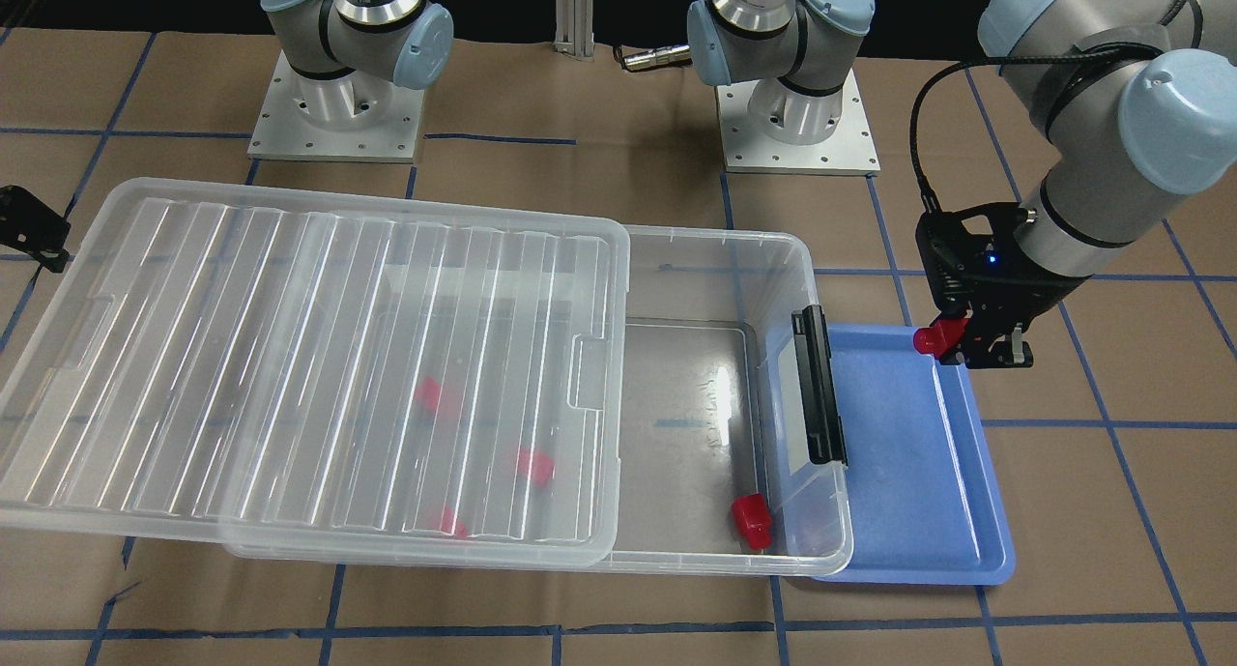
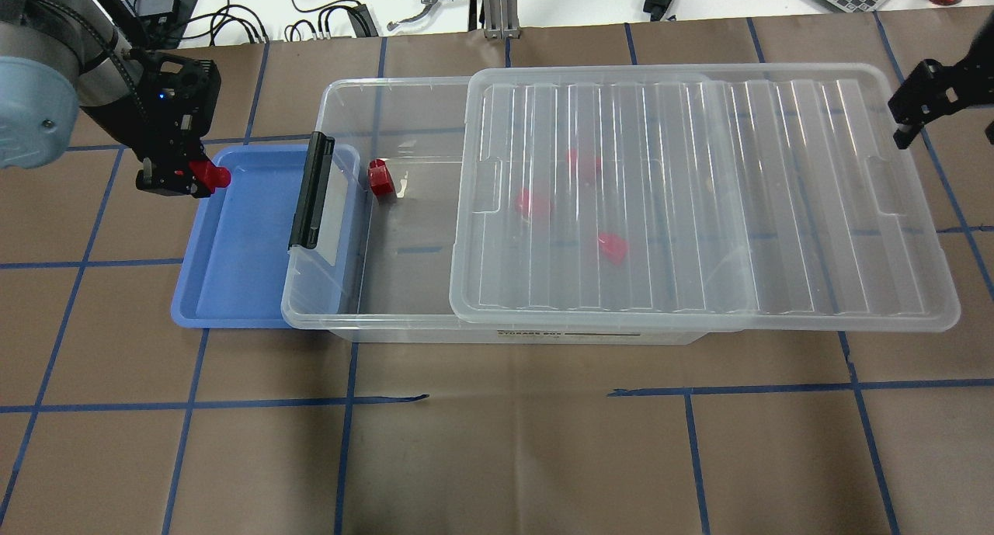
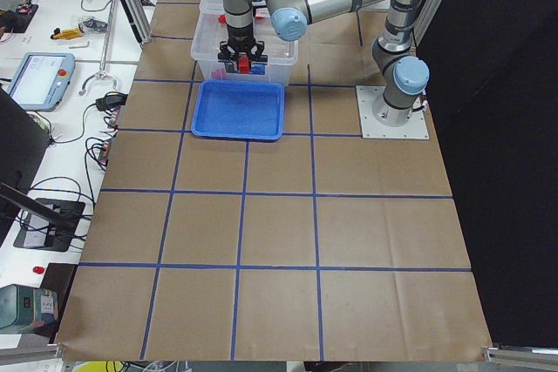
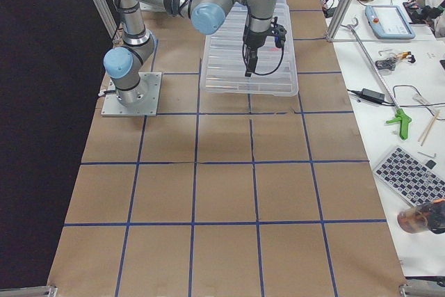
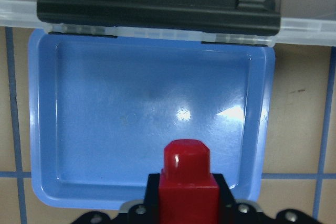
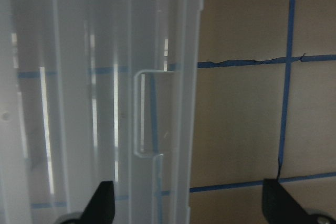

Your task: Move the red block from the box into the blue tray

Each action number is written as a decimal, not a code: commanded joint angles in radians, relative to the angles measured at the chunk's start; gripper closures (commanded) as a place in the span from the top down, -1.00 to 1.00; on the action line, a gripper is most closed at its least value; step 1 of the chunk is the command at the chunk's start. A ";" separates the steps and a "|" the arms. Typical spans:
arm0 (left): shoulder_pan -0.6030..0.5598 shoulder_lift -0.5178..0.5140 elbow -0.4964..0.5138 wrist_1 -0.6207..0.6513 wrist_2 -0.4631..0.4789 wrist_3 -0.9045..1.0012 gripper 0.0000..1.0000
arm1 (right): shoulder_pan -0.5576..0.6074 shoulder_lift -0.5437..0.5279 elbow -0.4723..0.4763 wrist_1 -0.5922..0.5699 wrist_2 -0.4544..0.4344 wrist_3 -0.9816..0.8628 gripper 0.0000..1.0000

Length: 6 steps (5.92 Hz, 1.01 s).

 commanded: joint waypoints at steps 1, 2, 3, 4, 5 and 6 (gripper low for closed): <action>0.004 -0.028 -0.059 0.080 0.001 0.017 -0.94 | -0.095 0.011 0.125 -0.148 -0.041 -0.076 1.00; 0.007 -0.072 -0.108 0.163 0.000 0.017 -0.94 | -0.112 0.019 0.156 -0.169 -0.042 -0.087 1.00; 0.015 -0.091 -0.155 0.235 0.000 0.019 -0.93 | -0.124 0.031 0.170 -0.170 -0.044 -0.086 1.00; 0.021 -0.109 -0.203 0.326 -0.006 0.020 -0.93 | -0.139 0.033 0.170 -0.182 -0.079 -0.083 1.00; 0.023 -0.134 -0.249 0.413 -0.009 0.023 -0.93 | -0.141 0.035 0.171 -0.192 -0.087 -0.080 1.00; 0.023 -0.155 -0.272 0.466 -0.009 0.024 -0.92 | -0.141 0.033 0.180 -0.190 -0.078 -0.083 1.00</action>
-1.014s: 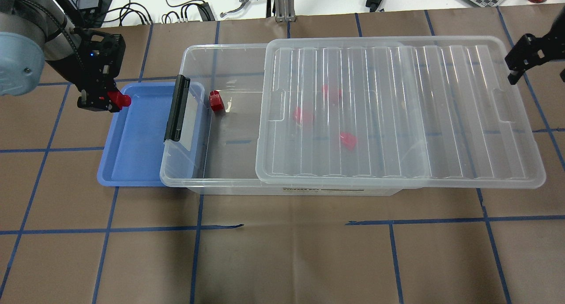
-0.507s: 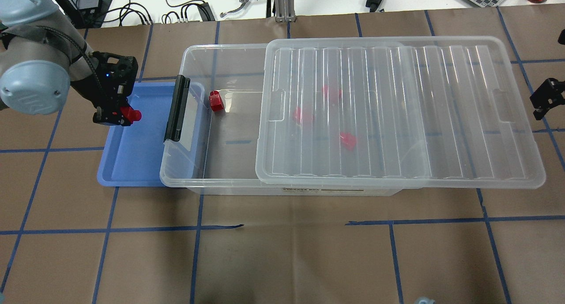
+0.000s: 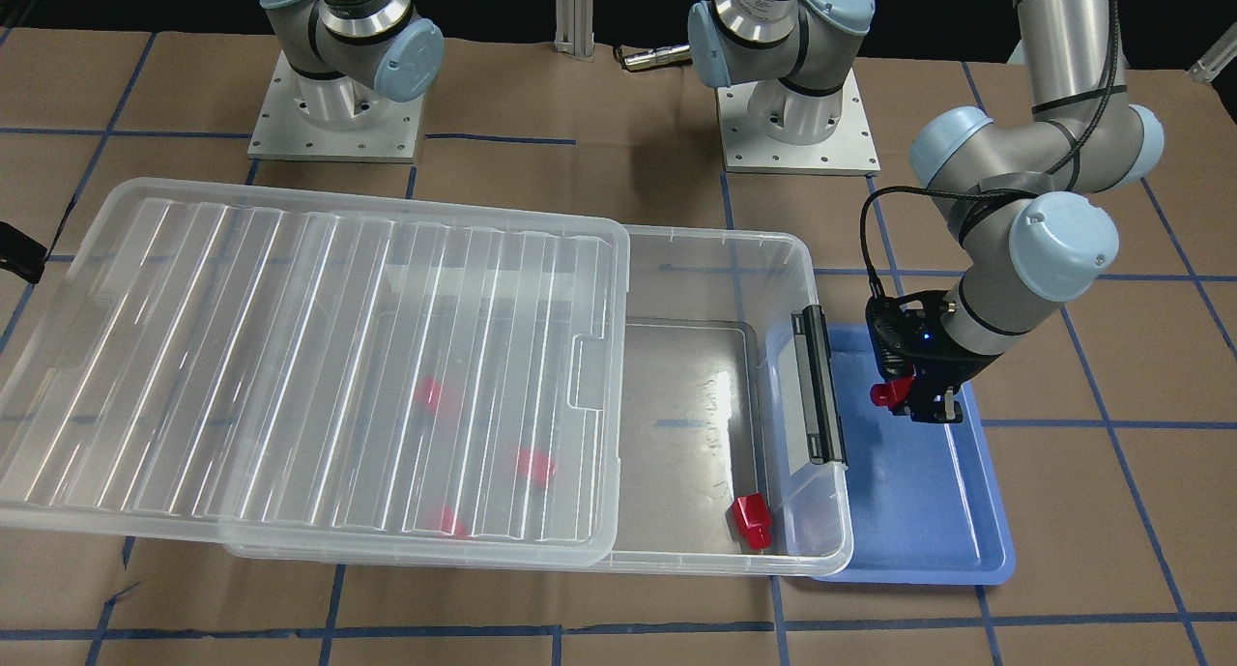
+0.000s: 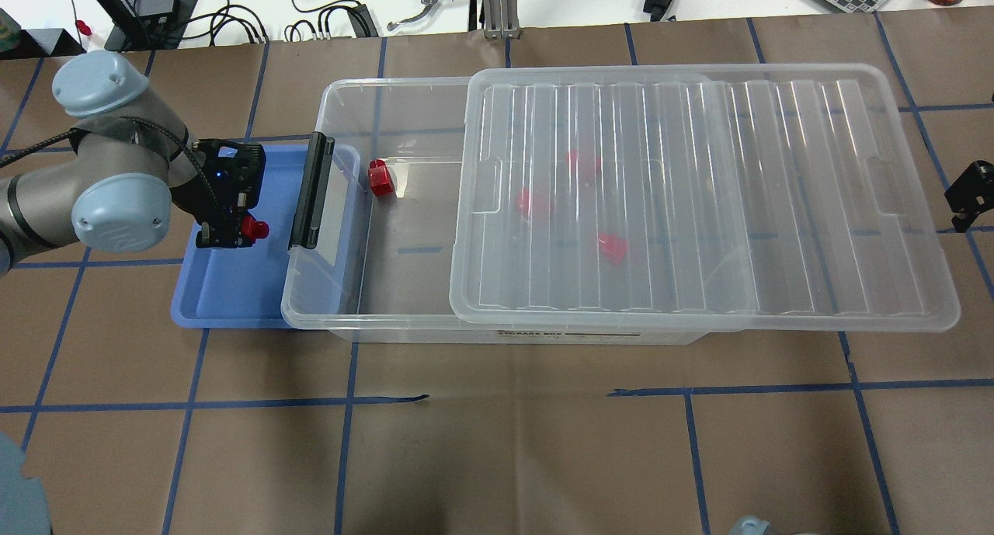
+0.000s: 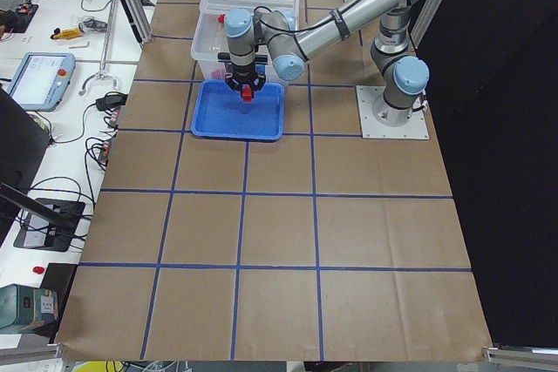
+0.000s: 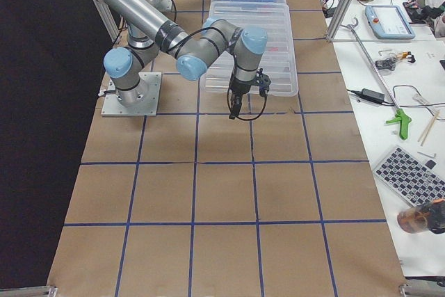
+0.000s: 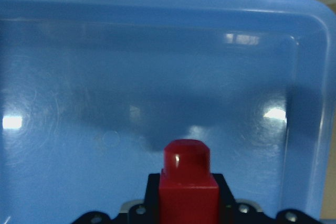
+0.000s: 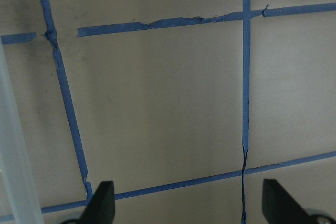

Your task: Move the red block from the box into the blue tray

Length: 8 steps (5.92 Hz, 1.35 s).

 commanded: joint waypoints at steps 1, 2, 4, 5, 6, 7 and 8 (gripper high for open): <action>0.001 -0.058 -0.037 0.106 -0.001 0.001 -0.92 | 0.000 -0.002 0.015 0.003 0.013 0.003 1.00; -0.001 -0.075 -0.037 0.113 -0.001 0.001 -0.92 | 0.000 -0.003 0.015 0.004 0.078 0.005 1.00; 0.001 -0.080 -0.039 0.116 -0.001 0.001 -0.88 | 0.006 -0.017 0.013 0.006 0.104 0.008 1.00; 0.001 -0.086 -0.039 0.116 -0.001 0.001 -0.88 | 0.006 -0.019 0.015 0.006 0.114 0.008 1.00; 0.001 -0.089 -0.037 0.116 -0.003 0.001 -0.82 | 0.009 -0.020 0.016 0.009 0.116 0.009 1.00; -0.001 -0.086 -0.036 0.116 -0.003 0.001 -0.71 | 0.011 -0.023 0.016 0.013 0.116 0.009 1.00; -0.001 -0.088 -0.037 0.114 -0.004 -0.001 0.60 | 0.017 -0.023 0.018 0.015 0.143 0.014 1.00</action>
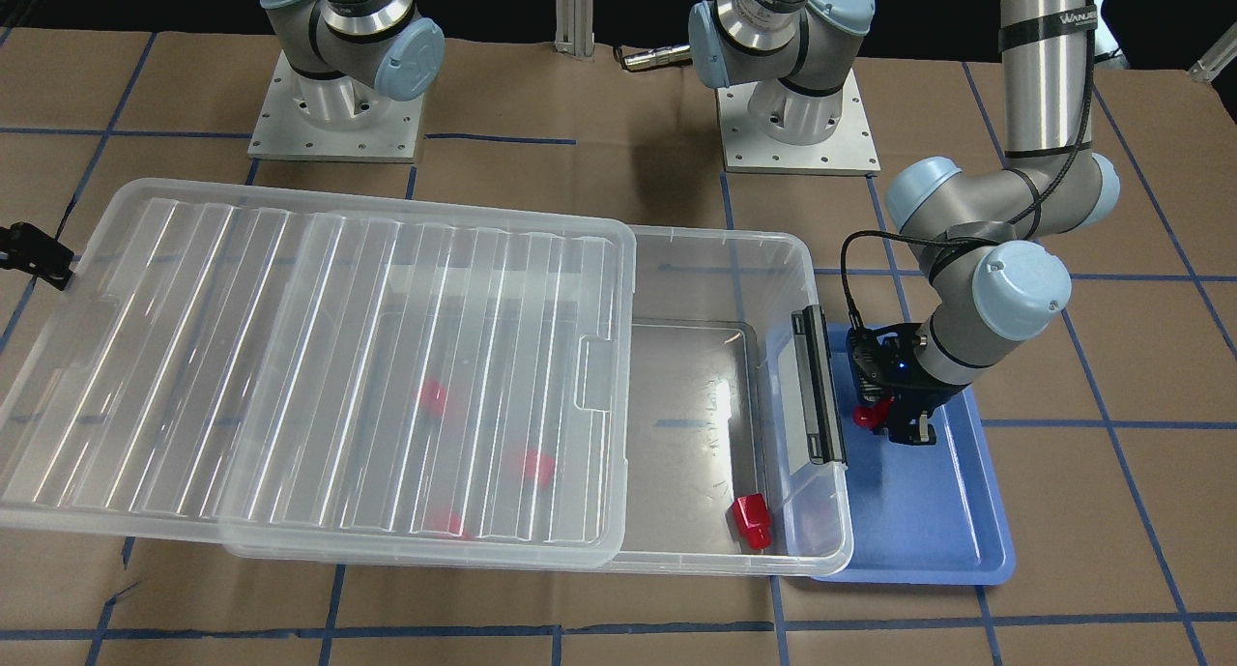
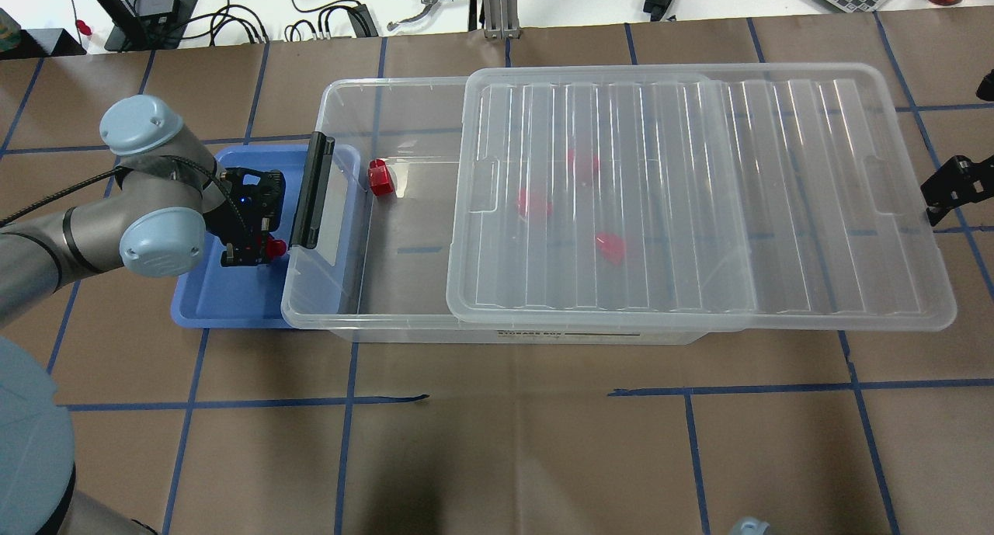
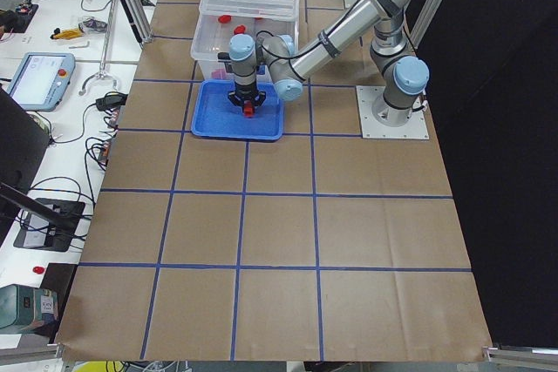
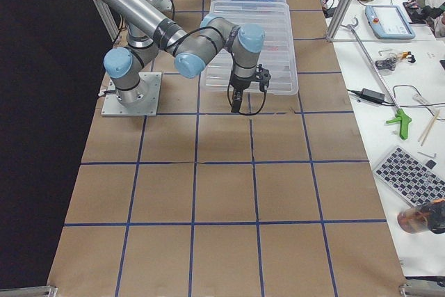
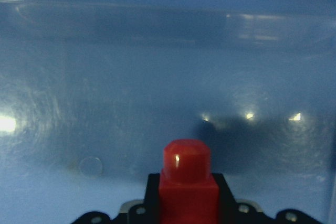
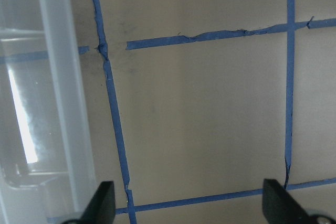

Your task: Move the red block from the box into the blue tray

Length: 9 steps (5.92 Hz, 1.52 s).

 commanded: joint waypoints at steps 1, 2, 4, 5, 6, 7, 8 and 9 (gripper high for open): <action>0.000 0.002 0.003 -0.003 0.003 -0.004 0.96 | 0.017 -0.001 0.001 0.002 0.019 0.006 1.00; 0.000 0.004 0.010 -0.010 0.004 -0.004 0.96 | 0.019 -0.001 0.001 0.004 0.019 0.012 1.00; -0.002 0.008 0.012 -0.015 0.005 -0.006 0.96 | 0.032 -0.003 0.003 0.013 0.039 0.029 1.00; -0.002 0.008 0.013 -0.015 0.005 -0.007 0.96 | 0.057 -0.021 0.013 0.013 0.038 0.048 1.00; -0.005 0.024 0.015 -0.019 0.005 -0.013 0.96 | 0.060 -0.035 0.044 0.013 0.042 0.060 1.00; -0.013 0.039 0.019 -0.029 0.005 -0.021 0.96 | 0.069 -0.041 0.061 0.012 0.053 0.080 1.00; -0.022 0.088 0.029 -0.094 0.004 -0.027 0.96 | 0.078 -0.044 0.061 0.011 0.056 0.092 1.00; -0.025 0.137 0.065 -0.204 0.004 -0.074 0.96 | 0.100 -0.056 0.061 0.011 0.055 0.112 1.00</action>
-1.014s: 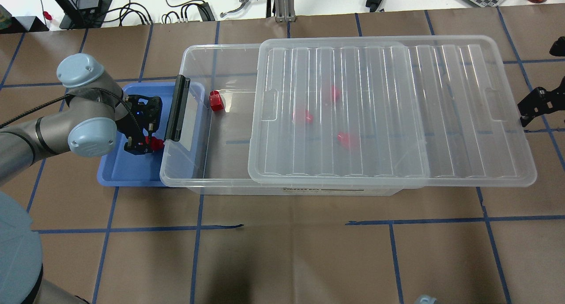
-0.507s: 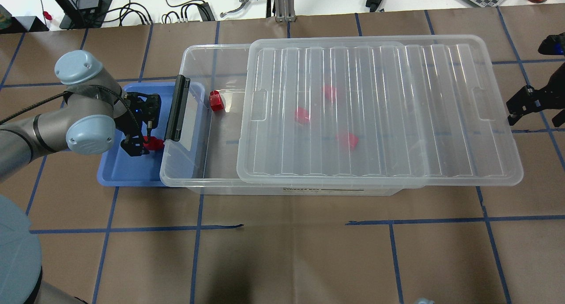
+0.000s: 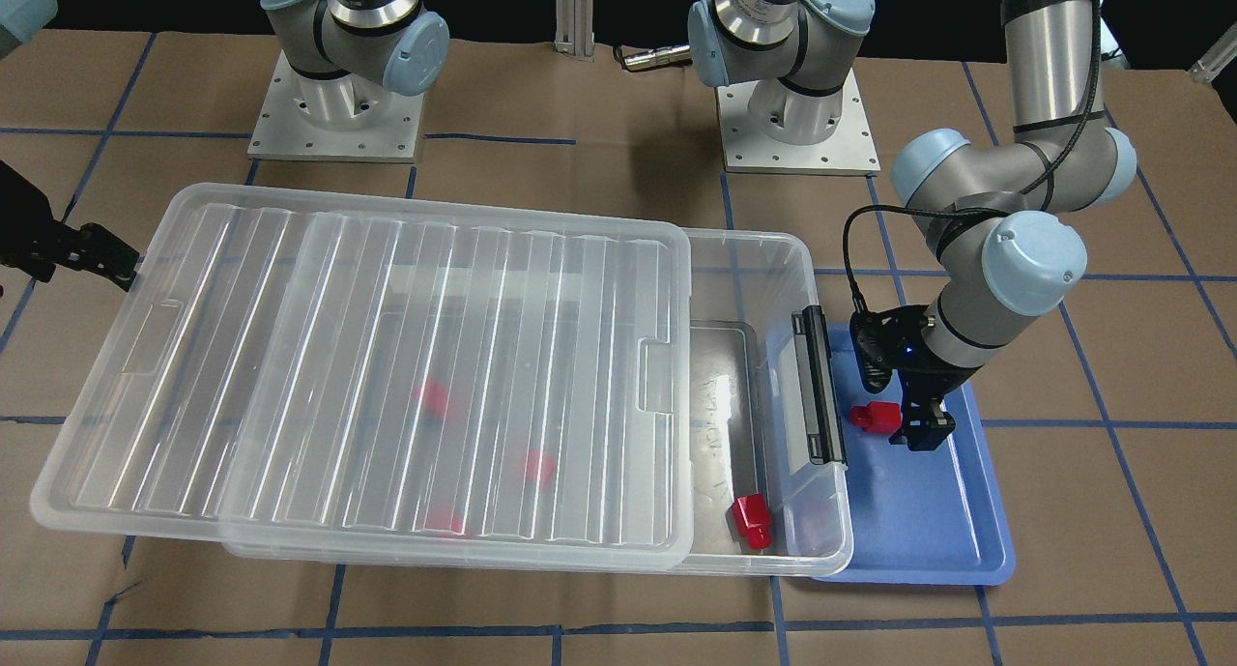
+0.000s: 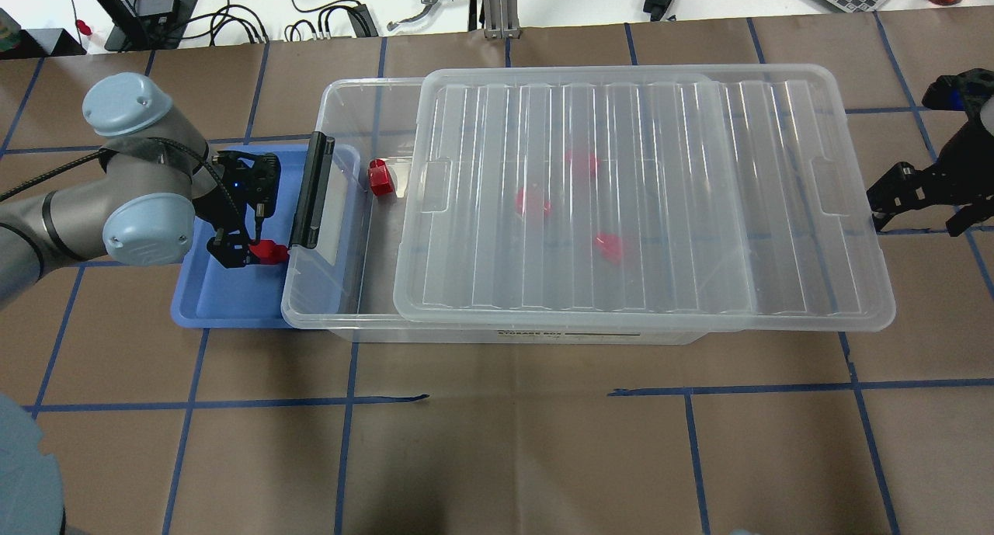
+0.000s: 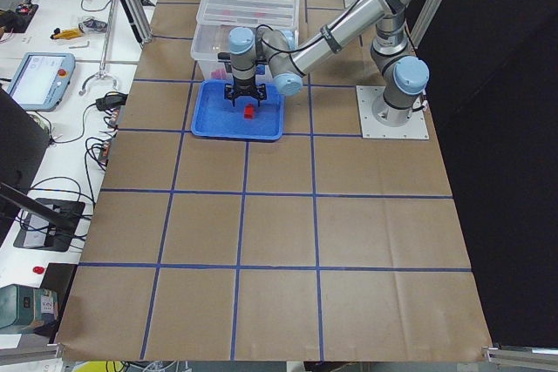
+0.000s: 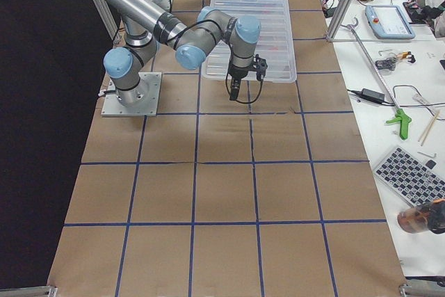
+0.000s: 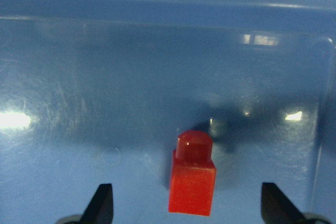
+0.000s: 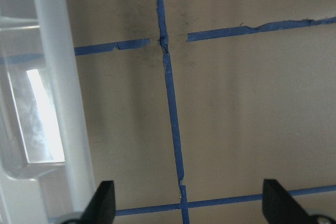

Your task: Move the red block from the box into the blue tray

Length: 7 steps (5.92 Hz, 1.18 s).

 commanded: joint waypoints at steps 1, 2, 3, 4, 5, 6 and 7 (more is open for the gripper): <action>-0.008 0.085 0.079 -0.212 0.000 -0.035 0.96 | 0.053 -0.013 0.002 0.000 -0.001 0.032 1.00; -0.009 0.139 0.117 -0.315 0.001 -0.055 0.96 | 0.056 -0.013 0.003 0.000 -0.001 0.033 1.00; -0.011 0.179 0.163 -0.411 0.004 -0.057 0.96 | 0.056 -0.013 0.005 0.000 -0.001 0.033 1.00; -0.012 0.225 0.223 -0.526 0.004 -0.063 0.96 | 0.057 -0.019 0.014 0.001 0.001 0.035 1.00; -0.012 0.253 0.287 -0.629 0.006 -0.063 0.96 | 0.059 -0.019 0.023 0.001 0.001 0.036 1.00; -0.014 0.273 0.315 -0.703 0.004 -0.052 0.96 | 0.077 -0.024 0.023 0.001 0.001 0.039 1.00; -0.012 0.297 0.300 -0.717 0.006 -0.054 0.97 | 0.105 -0.027 0.025 0.001 0.001 0.050 1.00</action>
